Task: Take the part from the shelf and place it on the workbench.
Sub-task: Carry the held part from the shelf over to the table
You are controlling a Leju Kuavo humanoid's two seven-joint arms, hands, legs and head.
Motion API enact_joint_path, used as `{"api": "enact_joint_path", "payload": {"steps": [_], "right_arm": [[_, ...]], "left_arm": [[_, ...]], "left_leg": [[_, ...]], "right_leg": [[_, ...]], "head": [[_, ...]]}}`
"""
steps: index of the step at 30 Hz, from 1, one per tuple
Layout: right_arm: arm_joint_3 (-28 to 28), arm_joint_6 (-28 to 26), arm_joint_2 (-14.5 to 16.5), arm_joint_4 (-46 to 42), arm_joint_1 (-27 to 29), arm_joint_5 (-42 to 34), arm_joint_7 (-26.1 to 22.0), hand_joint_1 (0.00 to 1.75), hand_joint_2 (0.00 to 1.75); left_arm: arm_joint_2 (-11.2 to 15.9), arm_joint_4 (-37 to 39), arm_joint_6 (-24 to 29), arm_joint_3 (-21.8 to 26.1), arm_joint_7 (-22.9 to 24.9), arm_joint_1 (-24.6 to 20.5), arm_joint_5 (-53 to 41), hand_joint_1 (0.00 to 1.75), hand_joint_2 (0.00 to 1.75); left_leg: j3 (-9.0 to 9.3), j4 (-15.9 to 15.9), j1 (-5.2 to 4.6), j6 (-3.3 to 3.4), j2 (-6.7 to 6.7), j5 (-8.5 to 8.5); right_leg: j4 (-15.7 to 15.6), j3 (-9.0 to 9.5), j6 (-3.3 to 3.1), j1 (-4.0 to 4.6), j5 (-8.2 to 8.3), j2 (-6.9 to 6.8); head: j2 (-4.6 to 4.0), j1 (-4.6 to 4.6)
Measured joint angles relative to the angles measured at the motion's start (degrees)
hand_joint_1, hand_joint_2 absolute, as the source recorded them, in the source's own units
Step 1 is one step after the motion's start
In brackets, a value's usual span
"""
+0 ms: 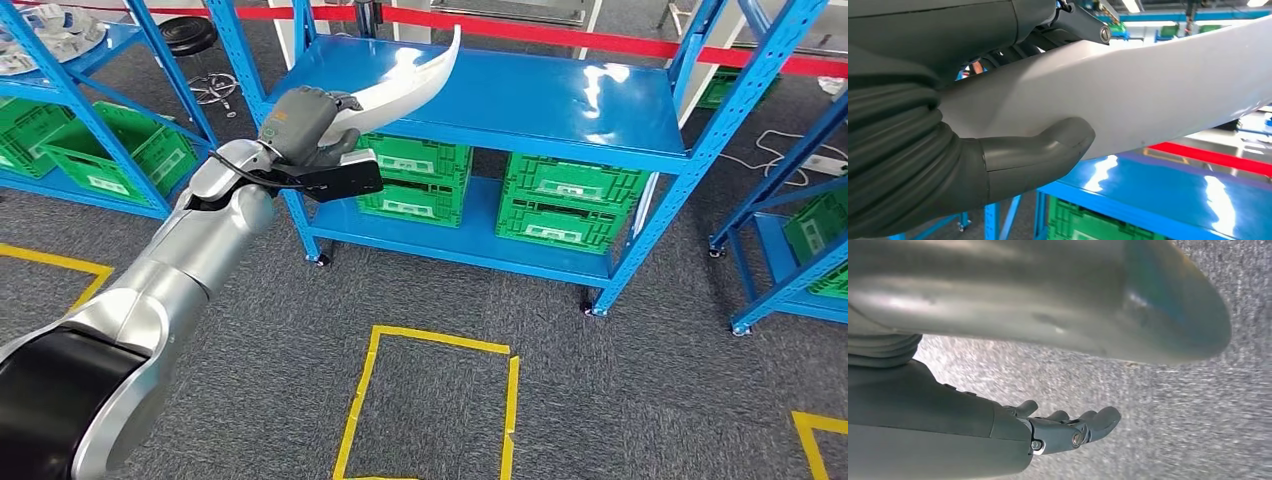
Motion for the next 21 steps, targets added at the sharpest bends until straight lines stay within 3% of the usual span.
{"api": "enact_joint_path", "payload": {"steps": [2,4,6,8,10,11,12,13,15,17,19,21], "right_arm": [[0.0,-0.2,-0.1,0.0,0.0,0.2,0.0,0.00,0.00],[0.0,-0.5,-0.2,0.0,0.0,0.3,0.0,0.00,0.00],[0.0,-0.7,-0.3,0.0,0.0,0.5,0.1,0.00,0.00],[0.0,-0.9,-0.4,0.0,0.2,0.8,0.6,0.00,0.00],[0.0,-1.1,-0.5,0.0,0.6,0.9,1.3,0.00,0.00],[0.0,-1.3,-0.6,0.0,0.7,0.8,1.7,0.00,0.00],[0.0,-1.6,-0.7,0.0,0.7,0.7,2.0,0.00,0.00],[0.0,-1.9,-0.7,0.0,0.8,0.4,2.4,0.00,0.00],[-0.3,-2.4,-0.7,-0.1,0.8,-0.2,3.1,0.00,0.00],[-0.8,-2.8,-0.7,-0.1,0.7,-0.9,3.8,0.00,0.00],[-1.3,-3.3,-0.7,-0.1,0.5,-1.4,4.2,0.00,0.00],[-1.6,-3.7,-0.6,-0.1,0.4,-1.7,4.0,0.00,0.00]], "left_arm": [[-0.1,-0.4,0.2,0.0,-0.1,0.0,0.1,1.75,1.75],[0.0,-0.6,0.3,0.0,-0.1,0.1,0.1,1.75,1.75],[0.1,-0.7,0.5,0.0,-0.2,0.2,0.1,1.75,1.75],[0.0,-0.8,0.9,0.0,-0.5,0.6,0.2,1.75,1.75],[-0.4,-0.9,1.6,0.0,-0.9,1.5,0.2,1.75,1.75],[-0.6,-0.9,1.9,0.0,-1.0,2.0,0.2,1.75,1.75],[-0.9,-0.9,2.3,0.0,-1.1,2.4,0.2,1.75,1.75],[-1.2,-0.9,2.7,0.0,-1.2,2.6,0.2,1.75,1.75],[-2.2,-0.9,3.4,0.0,-1.3,2.4,0.2,1.75,1.75],[-3.6,-0.9,3.8,0.0,-1.6,2.1,0.3,1.75,1.75],[-4.7,-0.9,3.9,0.0,-2.0,2.1,0.6,1.75,1.75],[-5.8,-0.8,3.8,0.0,-2.1,1.9,0.8,1.75,1.75]], "left_leg": [[-0.51,0.2,-0.16,-0.79,-1.02,0.29],[-0.82,0.1,-0.11,-1.42,-1.42,0.62],[-2.03,2.3,-0.23,-1.88,0.61,-1.02],[-4.74,8.9,-0.25,-2.19,3.20,-4.91],[-7.04,15.3,-0.10,-2.33,3.96,-7.69],[-6.88,16.1,-0.08,-2.26,4.11,-7.71],[-5.56,14.4,-0.09,-2.06,4.32,-6.80],[-3.28,10.9,-0.19,-1.69,4.86,-5.33],[1.16,3.3,-0.82,-0.72,7.19,-3.49],[2.68,0.3,-1.41,0.01,8.07,-3.30],[2.75,-0.1,-1.34,0.54,6.54,-2.85],[2.98,-0.8,-0.99,1.18,5.24,-2.32]], "right_leg": [[-0.6,0.25,-0.95,0.22,0.09,0.35],[-0.8,0.27,-2.05,0.13,0.48,-0.83],[-1.1,0.30,-2.89,0.06,0.95,-1.92],[-1.2,0.16,-3.30,0.22,1.16,-3.07],[-1.3,0.03,-3.35,0.35,1.20,-4.44],[-1.2,0.01,-3.35,0.41,1.20,-5.12],[-1.2,0.02,-3.35,0.48,1.19,-5.81],[-1.2,0.07,-3.32,0.57,1.17,-6.49],[-1.3,0.18,-3.05,0.86,1.07,-7.94],[-1.4,0.39,-2.46,1.08,0.98,-9.39],[-1.7,0.76,-1.76,1.05,0.89,-10.32],[-0.2,0.27,-1.17,0.82,-0.45,-7.93]], "head": [[0.00,-0.10],[0.00,-0.20],[0.00,-0.52],[0.00,-0.87],[0.00,-0.90],[0.00,-0.90],[0.00,-0.91],[0.00,-0.91],[0.00,-0.88],[0.00,-0.85],[0.00,-0.84],[0.00,-0.82]]}}
